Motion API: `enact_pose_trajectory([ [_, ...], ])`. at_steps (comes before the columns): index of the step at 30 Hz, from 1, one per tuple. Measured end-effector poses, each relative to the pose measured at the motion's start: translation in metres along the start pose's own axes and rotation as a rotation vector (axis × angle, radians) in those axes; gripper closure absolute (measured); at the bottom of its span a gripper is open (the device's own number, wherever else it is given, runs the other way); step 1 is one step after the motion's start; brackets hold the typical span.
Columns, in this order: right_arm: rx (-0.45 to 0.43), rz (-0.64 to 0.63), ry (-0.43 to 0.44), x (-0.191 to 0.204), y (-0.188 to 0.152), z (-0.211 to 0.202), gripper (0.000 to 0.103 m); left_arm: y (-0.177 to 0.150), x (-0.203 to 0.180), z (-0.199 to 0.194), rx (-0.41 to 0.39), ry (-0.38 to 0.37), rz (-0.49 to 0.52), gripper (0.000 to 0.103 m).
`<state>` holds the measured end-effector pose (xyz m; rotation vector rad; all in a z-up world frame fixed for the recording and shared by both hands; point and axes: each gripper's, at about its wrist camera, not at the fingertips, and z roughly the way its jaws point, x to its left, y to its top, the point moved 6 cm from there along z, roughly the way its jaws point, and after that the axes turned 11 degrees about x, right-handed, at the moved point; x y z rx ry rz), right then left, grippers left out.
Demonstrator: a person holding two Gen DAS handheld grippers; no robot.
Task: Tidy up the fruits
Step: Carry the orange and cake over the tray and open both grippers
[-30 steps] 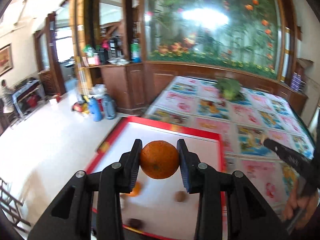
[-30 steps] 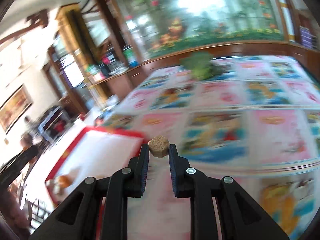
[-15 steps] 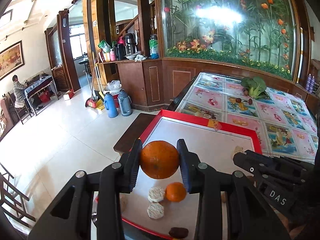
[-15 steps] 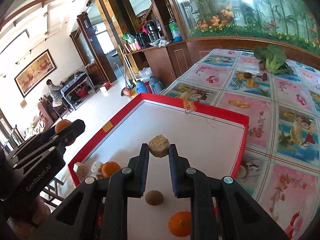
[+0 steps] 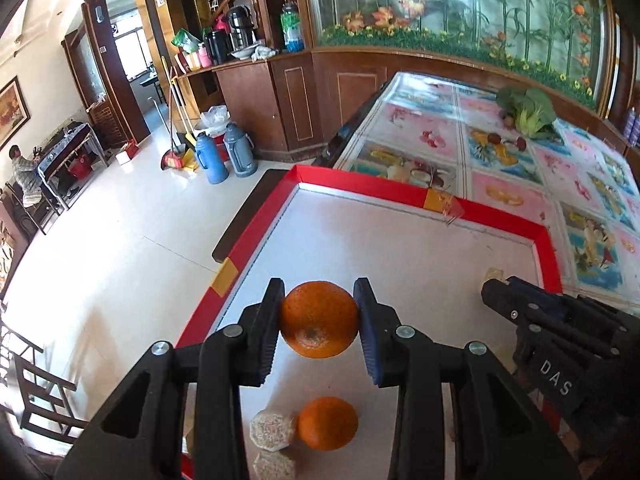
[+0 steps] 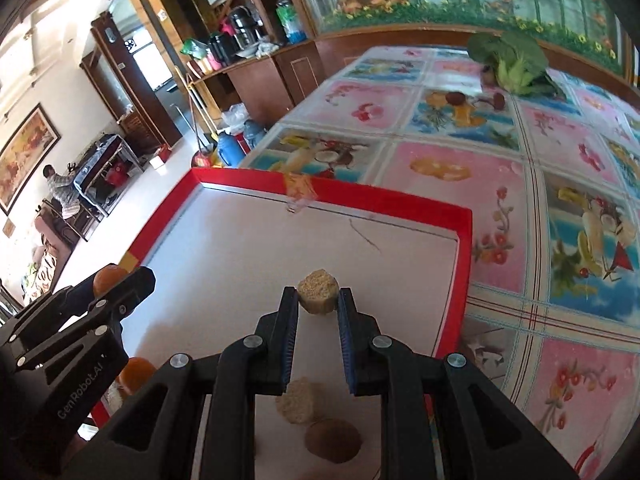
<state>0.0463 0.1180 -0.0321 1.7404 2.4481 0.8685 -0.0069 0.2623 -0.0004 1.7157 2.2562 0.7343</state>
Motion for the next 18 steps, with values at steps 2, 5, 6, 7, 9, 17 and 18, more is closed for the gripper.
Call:
enact_pose_trajectory([
  [2, 0.024, 0.016, 0.014, -0.003, 0.000, 0.004, 0.085, -0.001, -0.003, 0.008, 0.025, 0.009, 0.010, 0.065],
  [5, 0.045, -0.008, -0.010, -0.001, -0.001, 0.005, 0.085, -0.003, -0.003, 0.018, 0.061, 0.013, 0.013, 0.065],
  [6, 0.044, -0.012, -0.013, 0.000, -0.001, 0.004, 0.085, -0.003, -0.004, 0.021, 0.072, 0.012, 0.011, 0.065],
  [7, 0.050, -0.016, -0.017, 0.001, -0.002, 0.004, 0.085, -0.004, -0.005, 0.024, 0.082, 0.013, 0.011, 0.065],
  [9, 0.058, -0.025, -0.025, 0.003, -0.002, 0.005, 0.084, -0.005, -0.006, 0.028, 0.099, 0.019, 0.013, 0.065],
  [17, 0.082, -0.052, -0.053, 0.003, 0.000, 0.003, 0.062, -0.002, -0.003, 0.031, 0.133, 0.042, 0.003, 0.031],
  [18, 0.062, -0.056, -0.049, 0.003, 0.000, -0.003, 0.060, -0.002, -0.001, 0.026, 0.116, 0.025, -0.008, 0.026],
])
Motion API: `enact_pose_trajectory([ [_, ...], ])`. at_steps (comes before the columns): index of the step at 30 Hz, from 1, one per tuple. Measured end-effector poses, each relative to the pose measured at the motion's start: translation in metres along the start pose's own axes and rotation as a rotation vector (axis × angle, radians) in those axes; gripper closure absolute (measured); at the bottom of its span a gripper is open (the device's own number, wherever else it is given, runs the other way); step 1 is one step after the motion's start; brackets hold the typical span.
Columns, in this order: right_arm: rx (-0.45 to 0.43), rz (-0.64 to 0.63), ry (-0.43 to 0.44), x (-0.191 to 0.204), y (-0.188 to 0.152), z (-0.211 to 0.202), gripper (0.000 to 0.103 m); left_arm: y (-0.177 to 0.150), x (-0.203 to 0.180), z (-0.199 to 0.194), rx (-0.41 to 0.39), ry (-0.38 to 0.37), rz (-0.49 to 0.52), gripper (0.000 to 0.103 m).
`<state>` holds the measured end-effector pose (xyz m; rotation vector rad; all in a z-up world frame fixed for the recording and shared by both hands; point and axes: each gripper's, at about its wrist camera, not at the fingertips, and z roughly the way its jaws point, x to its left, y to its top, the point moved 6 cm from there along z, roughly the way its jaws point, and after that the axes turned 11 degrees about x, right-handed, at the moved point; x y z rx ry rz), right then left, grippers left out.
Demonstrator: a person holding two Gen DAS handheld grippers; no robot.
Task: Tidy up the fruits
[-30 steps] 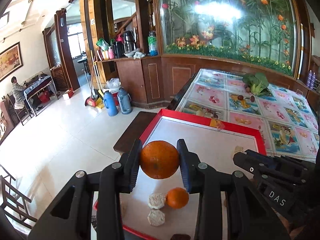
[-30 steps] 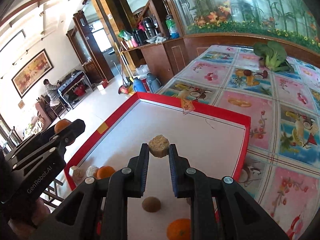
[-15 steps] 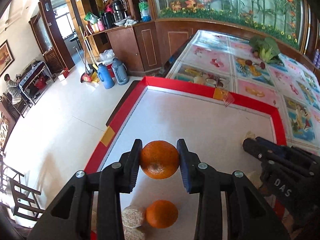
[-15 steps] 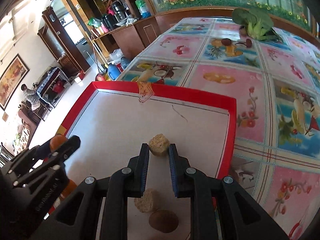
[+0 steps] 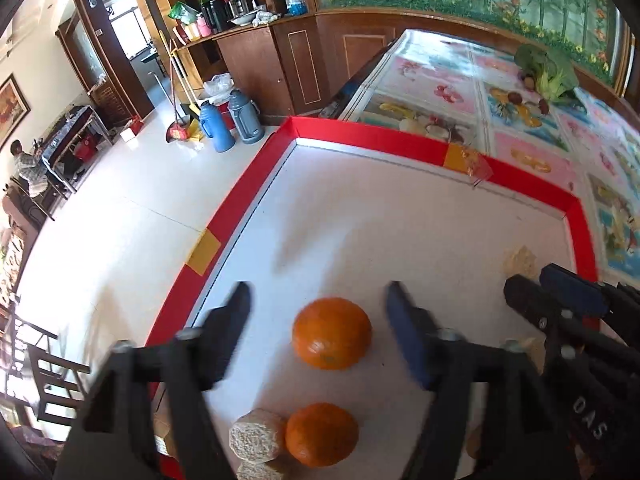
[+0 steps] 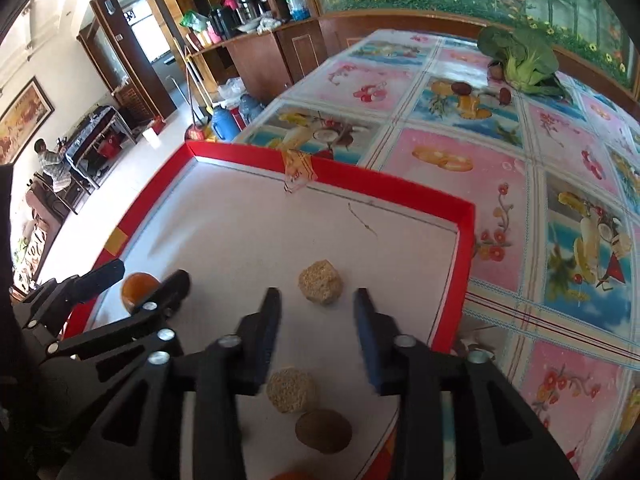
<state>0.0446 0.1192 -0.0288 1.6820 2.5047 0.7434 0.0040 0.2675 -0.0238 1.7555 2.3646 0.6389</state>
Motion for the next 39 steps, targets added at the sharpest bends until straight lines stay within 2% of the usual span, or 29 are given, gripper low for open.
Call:
enact_pose_trajectory([
  [5, -0.145, -0.025, 0.006, -0.001, -0.008, -0.046, 0.057, -0.005, 0.010, -0.043, -0.141, 0.011, -0.041, 0.026],
  [6, -0.183, -0.032, 0.007, 0.000, -0.012, -0.059, 0.056, -0.009, 0.013, -0.054, -0.177, 0.018, -0.051, 0.024],
  [10, -0.340, -0.051, 0.007, 0.005, -0.032, -0.108, 0.039, -0.026, 0.026, -0.107, -0.343, 0.055, -0.090, 0.009],
  [13, -0.417, -0.051, 0.021, 0.007, -0.044, -0.136, 0.035, -0.040, 0.032, -0.145, -0.439, 0.072, -0.097, 0.000],
  [16, -0.479, -0.046, 0.027, 0.010, -0.057, -0.160, 0.033, -0.056, 0.034, -0.178, -0.510, 0.060, -0.094, 0.000],
  [19, -0.526, -0.045, 0.031, 0.012, -0.069, -0.179, 0.025, -0.069, 0.033, -0.194, -0.527, 0.058, -0.089, 0.000],
  [25, -0.595, -0.044, 0.014, 0.015, -0.096, -0.204, 0.024, -0.096, 0.033, -0.219, -0.547, -0.018, -0.095, 0.000],
  [29, -0.631, -0.049, 0.005, 0.019, -0.112, -0.219, 0.022, -0.110, 0.034, -0.237, -0.595, 0.006, -0.089, 0.000],
  [33, -0.666, -0.061, 0.003, 0.025, -0.126, -0.236, 0.019, -0.124, 0.038, -0.253, -0.621, -0.005, -0.096, 0.000],
  [37, -0.706, -0.079, 0.002, 0.031, -0.138, -0.253, 0.012, -0.133, 0.041, -0.266, -0.643, -0.005, -0.093, 0.000],
  [39, -0.724, -0.100, -0.010, 0.035, -0.144, -0.260, 0.005, -0.138, 0.043, -0.271, -0.655, -0.006, -0.093, 0.000],
])
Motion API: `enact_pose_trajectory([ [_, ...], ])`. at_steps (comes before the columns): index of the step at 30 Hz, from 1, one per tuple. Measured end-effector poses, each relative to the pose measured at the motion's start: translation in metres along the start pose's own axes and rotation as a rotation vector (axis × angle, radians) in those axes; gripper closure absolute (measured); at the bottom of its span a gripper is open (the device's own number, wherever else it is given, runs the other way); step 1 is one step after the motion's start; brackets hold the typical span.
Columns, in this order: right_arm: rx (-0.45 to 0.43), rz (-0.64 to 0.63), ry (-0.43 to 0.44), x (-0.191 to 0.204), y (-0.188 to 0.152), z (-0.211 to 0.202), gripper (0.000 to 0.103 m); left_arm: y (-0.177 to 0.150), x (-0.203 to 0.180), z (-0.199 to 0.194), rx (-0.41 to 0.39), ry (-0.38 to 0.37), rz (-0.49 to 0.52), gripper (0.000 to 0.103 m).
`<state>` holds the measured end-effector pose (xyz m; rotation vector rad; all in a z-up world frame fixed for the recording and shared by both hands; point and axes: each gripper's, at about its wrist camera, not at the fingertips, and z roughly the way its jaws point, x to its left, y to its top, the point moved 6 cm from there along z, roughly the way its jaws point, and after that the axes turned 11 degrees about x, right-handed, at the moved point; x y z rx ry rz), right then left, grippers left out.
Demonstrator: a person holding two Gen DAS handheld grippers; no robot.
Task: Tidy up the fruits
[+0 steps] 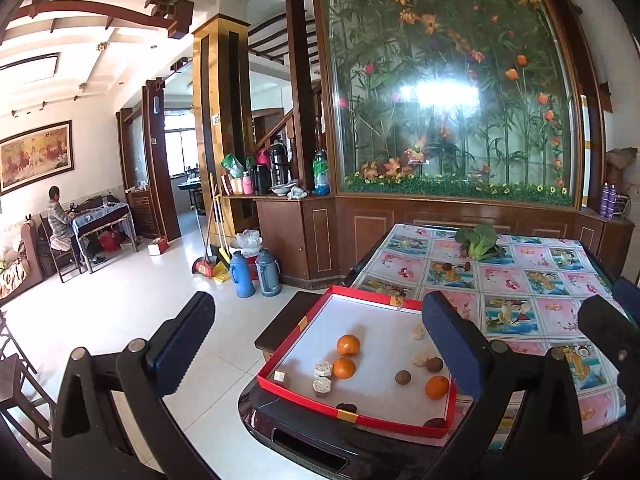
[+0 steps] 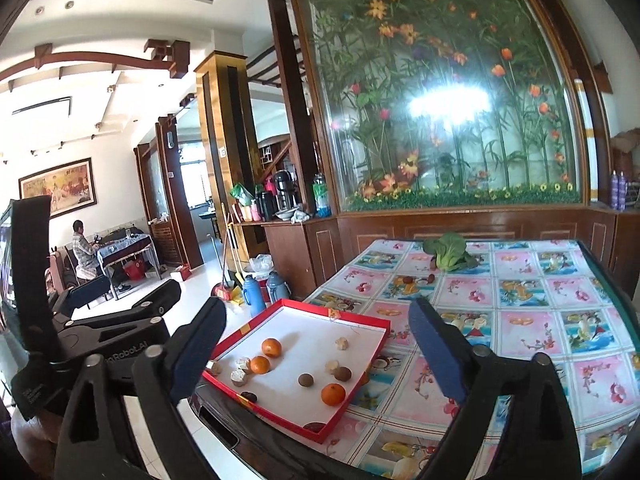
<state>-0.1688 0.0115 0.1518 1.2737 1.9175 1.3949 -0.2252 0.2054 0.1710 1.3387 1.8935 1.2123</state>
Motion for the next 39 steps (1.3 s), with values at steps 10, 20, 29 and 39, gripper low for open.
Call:
enact_pose_trajectory([
  [10, -0.064, -0.044, 0.019, 0.009, -0.003, -0.019, 0.001, -0.005, 0.005, -0.019, -0.021, -0.002, -0.003, 0.000],
  [20, 0.035, 0.062, 0.098, 0.009, -0.018, -0.006, 0.001, -0.017, 0.024, -0.021, 0.001, 0.035, -0.003, 0.000],
  [29, 0.017, -0.012, 0.044, 0.027, -0.026, -0.007, 0.001, -0.022, 0.040, -0.019, 0.011, 0.044, -0.020, 0.000],
  [39, 0.069, -0.005, 0.081, 0.042, -0.035, 0.001, 0.001, -0.030, 0.050, -0.017, 0.034, 0.037, -0.037, 0.000],
])
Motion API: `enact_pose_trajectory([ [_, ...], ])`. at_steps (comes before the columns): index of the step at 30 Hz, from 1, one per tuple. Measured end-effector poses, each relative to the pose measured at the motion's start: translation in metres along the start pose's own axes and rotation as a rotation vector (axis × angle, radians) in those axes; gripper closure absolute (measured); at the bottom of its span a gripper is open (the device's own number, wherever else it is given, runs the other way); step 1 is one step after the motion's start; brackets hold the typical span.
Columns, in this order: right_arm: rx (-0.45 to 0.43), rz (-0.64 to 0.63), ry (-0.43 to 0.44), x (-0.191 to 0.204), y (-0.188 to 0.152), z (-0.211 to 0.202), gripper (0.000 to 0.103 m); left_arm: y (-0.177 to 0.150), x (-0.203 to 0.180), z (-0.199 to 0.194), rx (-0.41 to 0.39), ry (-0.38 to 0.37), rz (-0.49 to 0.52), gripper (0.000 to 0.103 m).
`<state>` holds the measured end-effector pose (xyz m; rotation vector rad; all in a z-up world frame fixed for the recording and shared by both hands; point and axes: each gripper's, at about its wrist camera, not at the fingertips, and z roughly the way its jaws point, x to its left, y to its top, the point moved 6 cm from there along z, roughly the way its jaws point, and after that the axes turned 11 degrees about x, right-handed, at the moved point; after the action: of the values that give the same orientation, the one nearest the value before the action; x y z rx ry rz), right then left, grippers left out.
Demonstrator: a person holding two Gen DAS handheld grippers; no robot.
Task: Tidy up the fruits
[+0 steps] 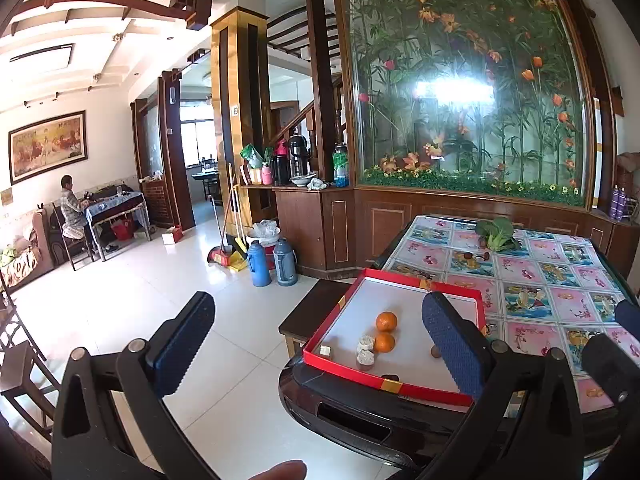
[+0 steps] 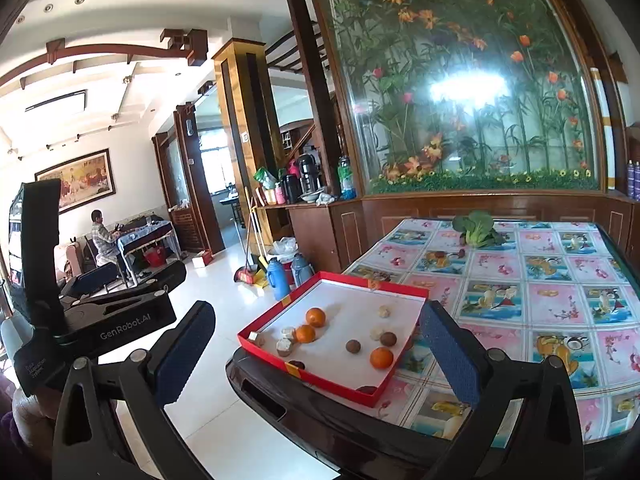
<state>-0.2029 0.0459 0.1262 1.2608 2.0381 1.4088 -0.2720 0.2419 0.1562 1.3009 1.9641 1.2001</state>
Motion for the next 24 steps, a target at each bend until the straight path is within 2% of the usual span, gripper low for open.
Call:
enact_pose_trajectory([
  [24, 0.001, -0.059, -0.019, 0.021, -0.003, 0.002, 0.001, -0.006, 0.008, 0.004, 0.017, 0.029, -0.022, 0.000],
])
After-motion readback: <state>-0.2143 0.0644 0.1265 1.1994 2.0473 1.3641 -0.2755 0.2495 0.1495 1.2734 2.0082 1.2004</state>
